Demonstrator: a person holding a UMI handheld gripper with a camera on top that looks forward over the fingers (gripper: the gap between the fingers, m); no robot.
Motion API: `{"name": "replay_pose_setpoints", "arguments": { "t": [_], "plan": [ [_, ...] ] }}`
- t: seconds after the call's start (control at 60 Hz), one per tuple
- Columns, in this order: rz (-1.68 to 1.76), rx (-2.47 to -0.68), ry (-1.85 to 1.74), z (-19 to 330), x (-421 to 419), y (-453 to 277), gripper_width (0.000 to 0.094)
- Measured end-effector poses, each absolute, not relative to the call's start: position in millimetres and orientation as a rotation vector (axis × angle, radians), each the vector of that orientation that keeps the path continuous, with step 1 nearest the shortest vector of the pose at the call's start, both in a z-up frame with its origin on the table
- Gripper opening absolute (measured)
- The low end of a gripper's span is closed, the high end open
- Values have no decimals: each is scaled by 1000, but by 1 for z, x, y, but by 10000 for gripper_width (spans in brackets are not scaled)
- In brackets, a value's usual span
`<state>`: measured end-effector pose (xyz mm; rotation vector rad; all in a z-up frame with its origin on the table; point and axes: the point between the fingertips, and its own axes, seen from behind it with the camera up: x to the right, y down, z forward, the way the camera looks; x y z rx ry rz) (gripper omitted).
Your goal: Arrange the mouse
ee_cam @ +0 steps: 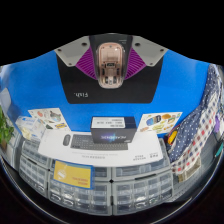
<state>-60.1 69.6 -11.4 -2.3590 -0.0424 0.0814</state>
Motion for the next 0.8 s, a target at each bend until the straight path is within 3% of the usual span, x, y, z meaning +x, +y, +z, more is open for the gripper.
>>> {"name": "replay_pose_setpoints", "arguments": {
  "t": [0.133, 0.15, 0.167, 0.183, 0.2, 0.283, 0.8],
  "plan": [
    [87, -2357, -6, -10, -62, 71, 502],
    [92, -2357, -8, -10, -64, 70, 581],
    [102, -2359, -13, -10, -67, 70, 566],
    [113, -2360, -20, -9, -70, 70, 620],
    [124, -2363, -29, -9, -74, 69, 740],
    [126, -2373, -55, -3, -78, 64, 889],
    [85, -2122, 12, 180, -54, -67, 864]
  ]
}}
